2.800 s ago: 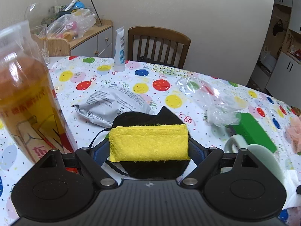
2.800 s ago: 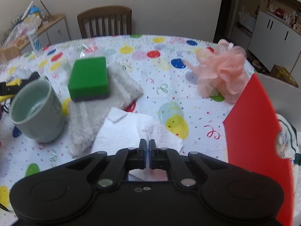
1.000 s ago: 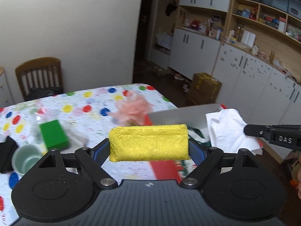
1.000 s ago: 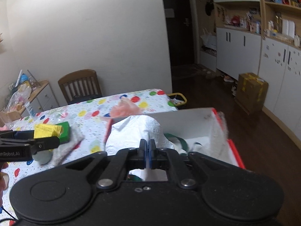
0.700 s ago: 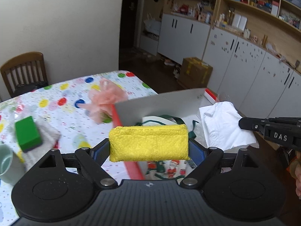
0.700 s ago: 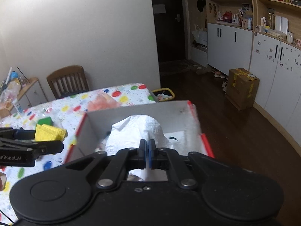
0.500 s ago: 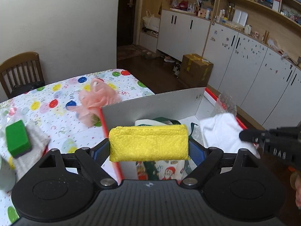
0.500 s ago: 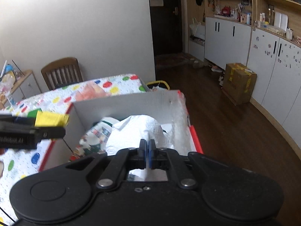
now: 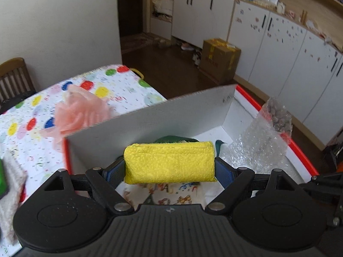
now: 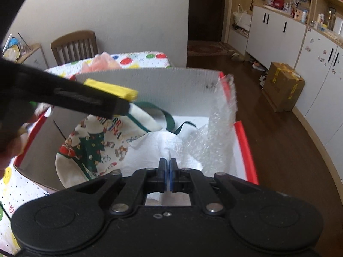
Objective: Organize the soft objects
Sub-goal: 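Carry the yellow sponge and white tissue over the red box, then open the left tool to drop the sponge while the right tool releases the tissue into the box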
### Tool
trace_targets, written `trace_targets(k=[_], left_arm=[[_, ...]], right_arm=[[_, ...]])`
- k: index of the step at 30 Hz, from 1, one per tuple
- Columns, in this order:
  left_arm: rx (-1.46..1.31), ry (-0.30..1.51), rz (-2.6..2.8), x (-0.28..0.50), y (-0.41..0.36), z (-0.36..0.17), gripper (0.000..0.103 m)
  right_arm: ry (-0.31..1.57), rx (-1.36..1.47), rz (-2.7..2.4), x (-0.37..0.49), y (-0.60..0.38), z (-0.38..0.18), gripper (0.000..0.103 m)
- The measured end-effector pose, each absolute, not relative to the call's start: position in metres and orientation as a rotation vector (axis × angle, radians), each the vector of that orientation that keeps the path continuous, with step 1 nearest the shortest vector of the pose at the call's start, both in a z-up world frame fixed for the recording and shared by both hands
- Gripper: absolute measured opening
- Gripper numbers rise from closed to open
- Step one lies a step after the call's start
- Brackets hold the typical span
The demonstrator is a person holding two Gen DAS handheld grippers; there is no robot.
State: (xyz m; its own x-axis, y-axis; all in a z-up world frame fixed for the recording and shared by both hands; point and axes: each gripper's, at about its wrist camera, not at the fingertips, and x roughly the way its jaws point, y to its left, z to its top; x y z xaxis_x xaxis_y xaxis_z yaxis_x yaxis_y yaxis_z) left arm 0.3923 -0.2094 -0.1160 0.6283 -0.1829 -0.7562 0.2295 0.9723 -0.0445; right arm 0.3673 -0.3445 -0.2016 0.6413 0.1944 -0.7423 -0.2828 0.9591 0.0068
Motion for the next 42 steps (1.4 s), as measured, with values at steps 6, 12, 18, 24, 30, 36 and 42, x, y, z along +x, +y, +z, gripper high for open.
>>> trace_targets(k=[6, 12, 18, 24, 30, 36, 42], left_arm=[[0.088, 0.942, -0.24, 0.413, -0.225, -0.138, 0.087], [0.082, 1.021, -0.235, 0.424, -0.232, -0.154, 0.087], [0.089, 1.082, -0.24, 0.435, -0.235, -0.162, 0.087], [0.071, 1.138, -0.225, 0.445, -0.232, -0.17, 0.088], [0.047, 1.162, -0.218, 0.45, -0.229, -0.175, 0.088], [0.002, 1.162, -0.224, 0.451, -0.225, -0.173, 0.09], [-0.044, 1.129, -0.222, 0.45, -0.217, -0.162, 0.092]], right_arm=[[0.863, -0.117, 0.298, 0.376, -0.342, -0.21, 0.001], [0.897, -0.105, 0.308, 0.384, -0.343, -0.217, 0.002], [0.929, -0.057, 0.311, 0.391, -0.347, -0.22, 0.002], [0.949, -0.033, 0.328, 0.393, -0.349, -0.216, 0.004], [0.97, -0.028, 0.346, 0.394, -0.348, -0.215, 0.015], [0.977, -0.007, 0.335, 0.396, -0.349, -0.214, 0.021], [0.967, 0.025, 0.333, 0.396, -0.351, -0.21, 0.032]])
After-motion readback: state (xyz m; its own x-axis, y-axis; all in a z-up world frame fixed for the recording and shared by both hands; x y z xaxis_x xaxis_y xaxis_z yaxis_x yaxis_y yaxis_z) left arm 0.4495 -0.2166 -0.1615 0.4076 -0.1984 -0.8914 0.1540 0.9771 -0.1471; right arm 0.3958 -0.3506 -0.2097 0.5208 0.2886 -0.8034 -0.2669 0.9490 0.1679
